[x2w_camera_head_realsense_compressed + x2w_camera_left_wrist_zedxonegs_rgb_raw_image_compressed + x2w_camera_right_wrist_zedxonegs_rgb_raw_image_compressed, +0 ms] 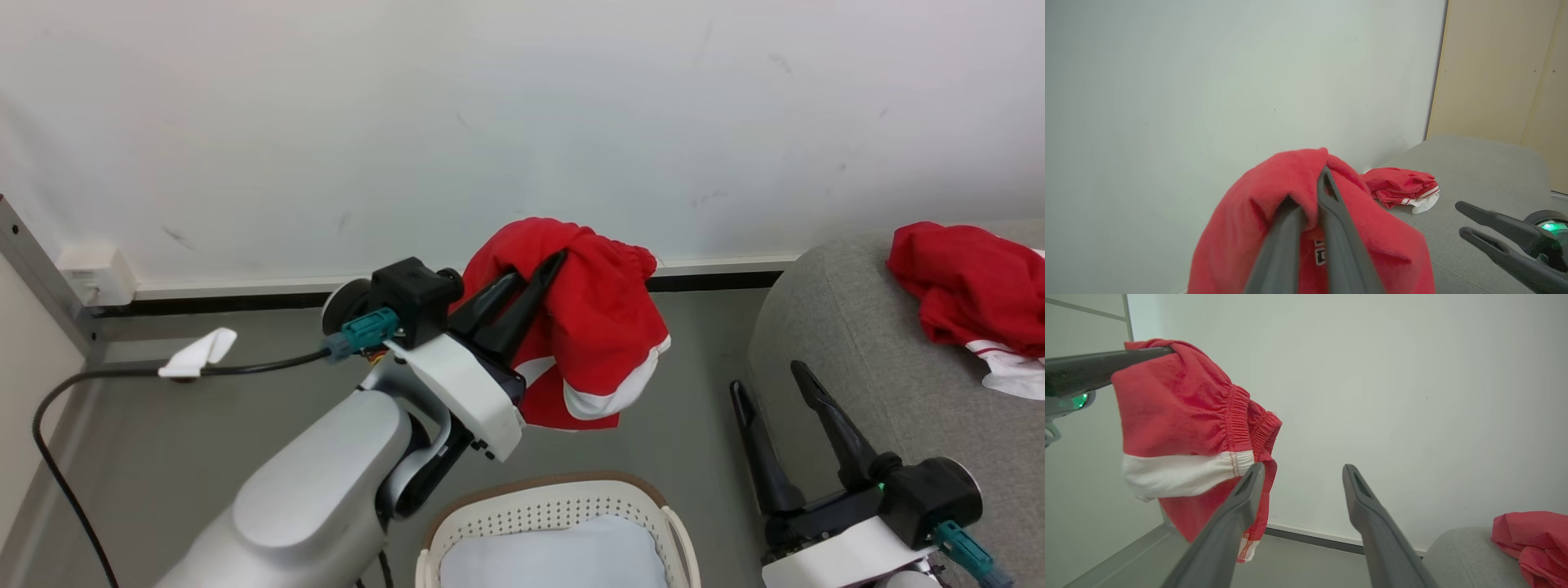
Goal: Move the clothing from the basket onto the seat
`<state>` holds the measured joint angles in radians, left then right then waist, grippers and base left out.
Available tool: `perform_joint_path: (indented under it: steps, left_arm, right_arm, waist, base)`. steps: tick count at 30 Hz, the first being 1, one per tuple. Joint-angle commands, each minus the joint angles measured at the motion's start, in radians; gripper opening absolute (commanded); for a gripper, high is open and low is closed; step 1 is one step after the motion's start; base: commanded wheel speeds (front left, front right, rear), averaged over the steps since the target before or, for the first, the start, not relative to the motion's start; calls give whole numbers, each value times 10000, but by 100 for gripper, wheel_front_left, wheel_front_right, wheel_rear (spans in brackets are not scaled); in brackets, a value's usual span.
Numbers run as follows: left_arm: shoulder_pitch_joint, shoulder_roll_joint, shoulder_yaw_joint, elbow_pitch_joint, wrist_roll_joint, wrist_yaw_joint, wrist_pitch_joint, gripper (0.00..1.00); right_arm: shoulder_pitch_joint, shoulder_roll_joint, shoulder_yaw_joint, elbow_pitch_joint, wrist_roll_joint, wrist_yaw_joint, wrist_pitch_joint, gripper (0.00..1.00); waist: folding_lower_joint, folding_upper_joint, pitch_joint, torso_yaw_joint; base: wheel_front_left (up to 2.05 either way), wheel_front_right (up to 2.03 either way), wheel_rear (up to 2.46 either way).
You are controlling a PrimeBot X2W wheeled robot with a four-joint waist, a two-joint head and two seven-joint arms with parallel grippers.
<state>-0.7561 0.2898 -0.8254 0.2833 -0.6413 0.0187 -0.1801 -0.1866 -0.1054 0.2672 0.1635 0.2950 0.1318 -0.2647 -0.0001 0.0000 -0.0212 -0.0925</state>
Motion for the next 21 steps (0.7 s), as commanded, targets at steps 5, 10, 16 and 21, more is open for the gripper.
perform_joint_path:
  steps: [5, 10, 16, 21]
  left_arm:
    - [149, -61, -120, -143, -19, 17, 22, 0]
    - [195, -179, -362, -204, 115, -47, -34, 0]
    - [187, -482, -647, -144, 192, -167, -112, 0]
    - [181, -743, -869, -45, 116, -339, -95, 0]
  right_arm:
    - [-691, -603, 1093, 345, 545, -22, 8, 100]
    - [-1710, -1287, 2351, 967, 1333, -24, 8, 100]
    - [-2824, -2111, 4259, 1779, 2949, -22, 8, 100]
    - [-3735, -2866, 6278, 1993, 4292, -22, 6, 100]
  waist:
    - [1, 0, 76, 90]
    - [1, 0, 179, 263]
    - [1, 0, 174, 716]
    - [1, 0, 92, 1166]
  base:
    - [0, 0, 0]
    - [0, 0, 0]
    - [0, 0, 0]
    - [0, 0, 0]
